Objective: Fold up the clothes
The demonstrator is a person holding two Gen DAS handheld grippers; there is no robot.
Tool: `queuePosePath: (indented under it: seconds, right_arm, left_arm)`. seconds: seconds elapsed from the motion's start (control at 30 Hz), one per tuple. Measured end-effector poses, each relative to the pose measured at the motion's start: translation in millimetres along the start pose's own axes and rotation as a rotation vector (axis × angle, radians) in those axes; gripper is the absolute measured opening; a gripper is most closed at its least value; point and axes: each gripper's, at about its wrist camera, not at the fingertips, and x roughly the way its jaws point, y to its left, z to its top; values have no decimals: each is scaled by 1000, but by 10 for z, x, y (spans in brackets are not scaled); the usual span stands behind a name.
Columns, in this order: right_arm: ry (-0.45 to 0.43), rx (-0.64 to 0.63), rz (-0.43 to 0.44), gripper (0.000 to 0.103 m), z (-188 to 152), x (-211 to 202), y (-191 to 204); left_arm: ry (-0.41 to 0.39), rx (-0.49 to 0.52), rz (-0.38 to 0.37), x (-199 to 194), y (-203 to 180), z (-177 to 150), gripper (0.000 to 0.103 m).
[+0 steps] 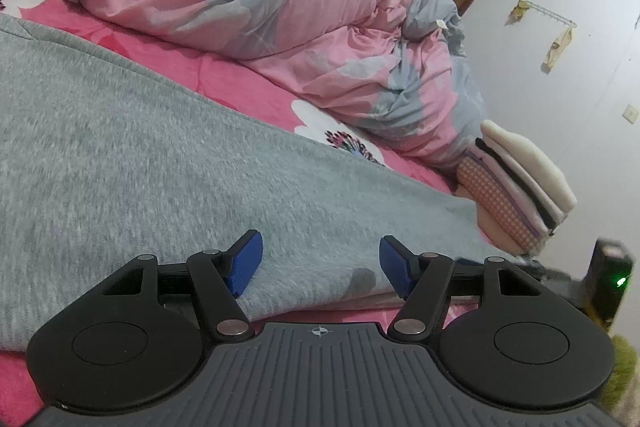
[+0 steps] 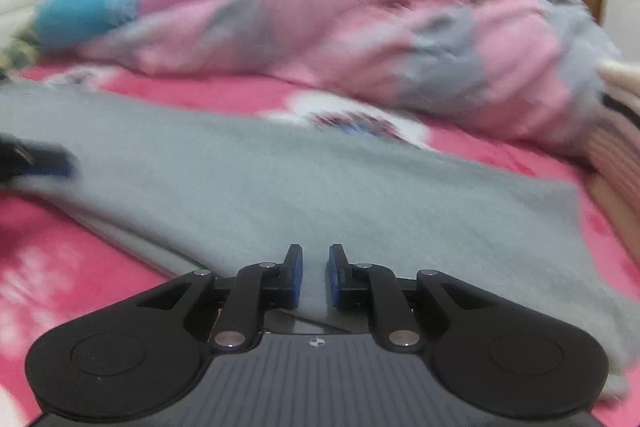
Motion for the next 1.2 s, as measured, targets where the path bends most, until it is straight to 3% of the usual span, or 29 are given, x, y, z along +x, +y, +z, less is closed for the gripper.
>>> queuePosePath:
  seconds: [0.03, 0.23, 0.33, 0.43, 0.5, 0.6, 0.7, 0.73, 0.77, 0.83, 0.93, 0.97, 1.07, 1.17, 1.2]
  right_arm:
    - [-13, 58, -14, 14, -92, -83, -194]
    - [59, 304, -387, 14, -547, -519, -1491]
    - [77, 494, -534, 16, -616, -721, -1893]
    - [-37, 587, -460, 16, -580, -913, -1865]
    - [-80, 549, -383, 16, -453, -905, -1691]
    - [-100, 433, -242, 16, -229, -754, -1404]
    - [-22, 354, -156, 15, -92, -373, -1344]
    - [38, 359, -183, 14, -123, -222, -1419]
    - [47, 404, -193, 2, -178, -199, -1585]
    - [64, 491, -215, 0, -285, -154, -1911]
    - [119, 479, -492, 3, -156, -281, -2018]
    - [96, 448, -479, 3, -100, -329, -2006]
    - [49, 445, -338, 4, 107, -322, -1882]
    - [88, 404, -157, 5, 276, 87, -1764]
    - [113, 435, -157, 5, 309, 266, -1836]
  left_arm:
    - [1, 0, 0, 0, -1, 1, 65]
    - [3, 0, 0, 0, -4, 4, 66]
    - [3, 1, 0, 1, -6, 5, 66]
    - [2, -1, -3, 3, -1, 5, 66]
    - [1, -3, -5, 3, 4, 4, 66]
    - [-2, -7, -10, -2, 13, 1, 66]
    - [-4, -11, -14, -10, 23, -1, 66]
    - [-4, -12, -16, -13, 26, -2, 66]
    - [-4, -12, -16, -13, 27, -2, 66]
    - [-3, -11, -15, -10, 24, 0, 66]
    - [-1, -10, -13, -7, 19, 4, 67]
    - [0, -9, -13, -6, 17, 6, 67]
    - [-1, -10, -14, -9, 16, 2, 67]
    - [-2, -11, -16, -11, 18, -1, 67]
    - [-2, -12, -18, -13, 20, -1, 67]
